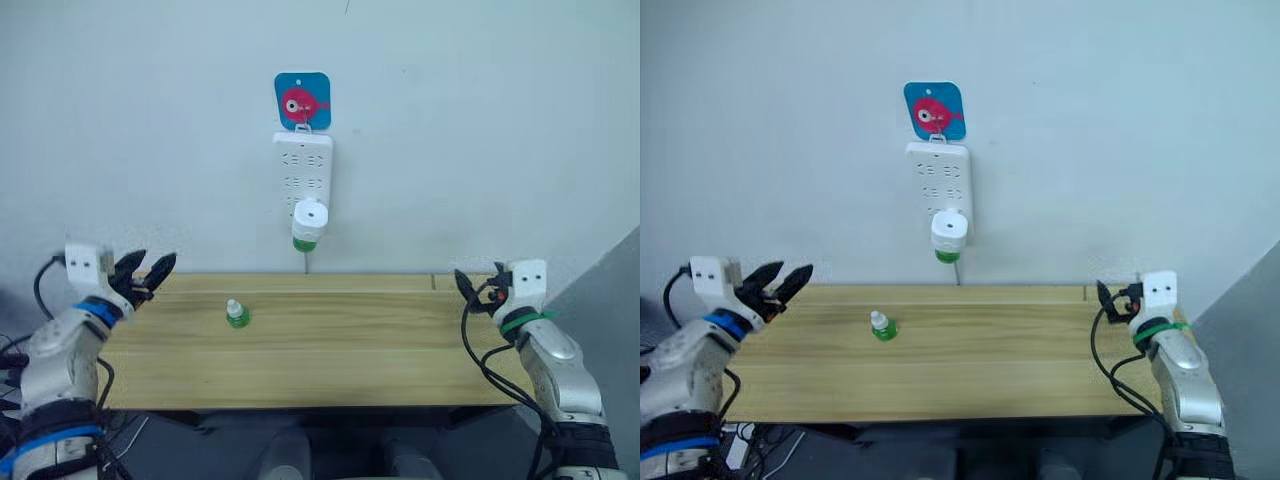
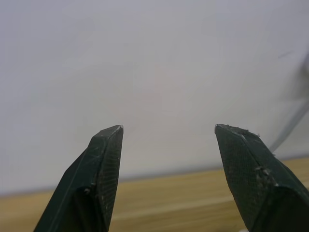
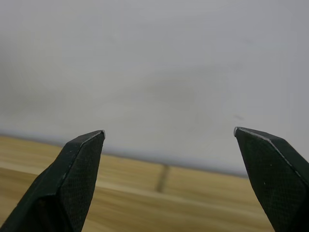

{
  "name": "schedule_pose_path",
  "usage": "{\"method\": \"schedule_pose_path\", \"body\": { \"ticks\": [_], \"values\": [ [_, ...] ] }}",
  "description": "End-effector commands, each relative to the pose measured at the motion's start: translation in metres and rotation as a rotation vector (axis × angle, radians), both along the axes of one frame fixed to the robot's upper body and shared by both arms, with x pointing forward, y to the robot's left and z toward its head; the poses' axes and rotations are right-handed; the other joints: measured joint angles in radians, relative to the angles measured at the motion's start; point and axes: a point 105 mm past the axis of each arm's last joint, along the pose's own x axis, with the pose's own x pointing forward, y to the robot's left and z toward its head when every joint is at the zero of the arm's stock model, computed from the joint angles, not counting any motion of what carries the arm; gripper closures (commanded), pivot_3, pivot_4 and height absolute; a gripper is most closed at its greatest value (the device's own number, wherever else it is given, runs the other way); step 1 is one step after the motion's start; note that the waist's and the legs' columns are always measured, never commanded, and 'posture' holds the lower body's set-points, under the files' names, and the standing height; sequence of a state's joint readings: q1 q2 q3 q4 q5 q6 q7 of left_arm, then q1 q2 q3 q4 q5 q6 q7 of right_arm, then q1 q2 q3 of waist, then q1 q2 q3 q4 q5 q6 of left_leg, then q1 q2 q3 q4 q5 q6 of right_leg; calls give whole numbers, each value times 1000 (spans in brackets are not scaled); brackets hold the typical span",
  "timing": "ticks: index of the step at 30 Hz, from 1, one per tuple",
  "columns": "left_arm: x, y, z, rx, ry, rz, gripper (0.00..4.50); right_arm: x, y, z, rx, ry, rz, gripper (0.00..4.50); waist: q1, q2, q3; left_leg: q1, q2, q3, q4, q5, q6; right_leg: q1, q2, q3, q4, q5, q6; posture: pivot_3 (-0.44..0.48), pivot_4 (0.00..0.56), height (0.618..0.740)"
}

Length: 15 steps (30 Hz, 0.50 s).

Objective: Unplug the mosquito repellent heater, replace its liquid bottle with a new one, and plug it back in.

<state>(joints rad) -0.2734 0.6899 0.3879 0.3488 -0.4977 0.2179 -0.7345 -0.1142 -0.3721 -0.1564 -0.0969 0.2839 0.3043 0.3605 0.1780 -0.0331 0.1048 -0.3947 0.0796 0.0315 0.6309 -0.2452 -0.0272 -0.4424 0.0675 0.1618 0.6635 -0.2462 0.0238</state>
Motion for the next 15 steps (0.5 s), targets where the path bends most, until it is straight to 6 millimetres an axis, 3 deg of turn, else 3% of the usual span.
{"method": "schedule_pose_path", "body": {
  "ticks": [1,6,11,15],
  "values": [
    [12,-40,29,18,-36,-184,1184,-3,41,40,59,-67,181,0,1,2,9,-1,0,-3,1,0,0,0,0,-3,0,-1,-1,424,161,740],
    [32,-91,47,78,-52,-404,1184,-13,85,67,133,-72,343,0,10,3,20,-6,0,-14,0,0,0,0,2,-13,2,-5,-6,409,165,740],
    [60,-115,66,75,-107,-473,1184,-17,105,79,156,-76,387,0,11,2,23,-7,-2,-22,0,0,0,0,2,-19,11,-9,-7,392,161,740],
    [74,-134,69,97,-118,-559,1184,-20,111,81,165,-71,385,0,8,2,24,-6,-3,-27,0,0,0,0,2,-24,16,-12,-10,371,160,740]
  ]
}}
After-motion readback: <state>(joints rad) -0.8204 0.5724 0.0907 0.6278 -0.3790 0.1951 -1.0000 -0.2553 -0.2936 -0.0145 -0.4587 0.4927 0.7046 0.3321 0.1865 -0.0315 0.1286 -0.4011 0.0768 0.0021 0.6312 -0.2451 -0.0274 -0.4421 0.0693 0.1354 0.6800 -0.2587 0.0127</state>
